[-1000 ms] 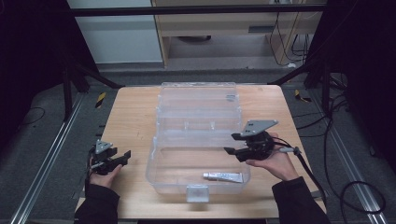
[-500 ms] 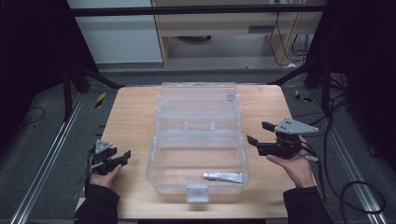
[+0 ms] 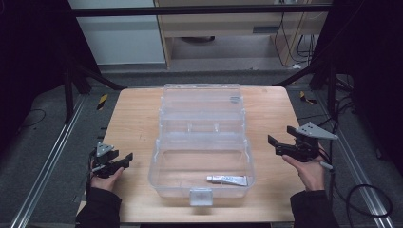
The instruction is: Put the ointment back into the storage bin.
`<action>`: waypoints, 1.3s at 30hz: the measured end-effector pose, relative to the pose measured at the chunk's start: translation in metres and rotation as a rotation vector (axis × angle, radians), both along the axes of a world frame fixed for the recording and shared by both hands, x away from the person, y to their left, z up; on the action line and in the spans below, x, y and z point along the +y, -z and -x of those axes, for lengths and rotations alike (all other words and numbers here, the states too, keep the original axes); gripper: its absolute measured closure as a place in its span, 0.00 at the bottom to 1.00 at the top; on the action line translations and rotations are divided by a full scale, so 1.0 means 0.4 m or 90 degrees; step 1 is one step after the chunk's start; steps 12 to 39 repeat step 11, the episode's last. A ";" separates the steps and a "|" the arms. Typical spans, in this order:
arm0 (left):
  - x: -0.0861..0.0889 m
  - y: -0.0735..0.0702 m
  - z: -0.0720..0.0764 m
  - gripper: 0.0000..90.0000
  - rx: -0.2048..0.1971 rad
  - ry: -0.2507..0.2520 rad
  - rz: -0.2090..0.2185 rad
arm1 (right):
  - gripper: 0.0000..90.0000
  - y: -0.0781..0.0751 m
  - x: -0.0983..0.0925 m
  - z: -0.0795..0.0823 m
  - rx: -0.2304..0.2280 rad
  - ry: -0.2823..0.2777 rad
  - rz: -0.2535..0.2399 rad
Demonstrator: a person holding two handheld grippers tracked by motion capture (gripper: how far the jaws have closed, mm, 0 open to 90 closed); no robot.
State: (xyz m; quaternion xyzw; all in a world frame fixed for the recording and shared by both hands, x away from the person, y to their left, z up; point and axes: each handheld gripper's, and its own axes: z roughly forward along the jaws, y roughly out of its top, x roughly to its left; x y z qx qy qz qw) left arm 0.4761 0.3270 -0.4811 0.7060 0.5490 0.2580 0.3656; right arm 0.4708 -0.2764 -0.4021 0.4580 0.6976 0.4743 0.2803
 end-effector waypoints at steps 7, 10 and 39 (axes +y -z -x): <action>0.002 0.002 0.000 0.39 -0.001 -0.003 -0.002 | 0.17 0.063 -0.036 -0.025 0.041 0.046 0.020; 0.001 0.003 -0.001 0.38 -0.002 -0.004 -0.004 | 0.16 0.091 -0.049 -0.032 0.062 0.056 0.040; 0.001 0.003 -0.001 0.38 -0.002 -0.004 -0.004 | 0.16 0.091 -0.049 -0.032 0.062 0.056 0.040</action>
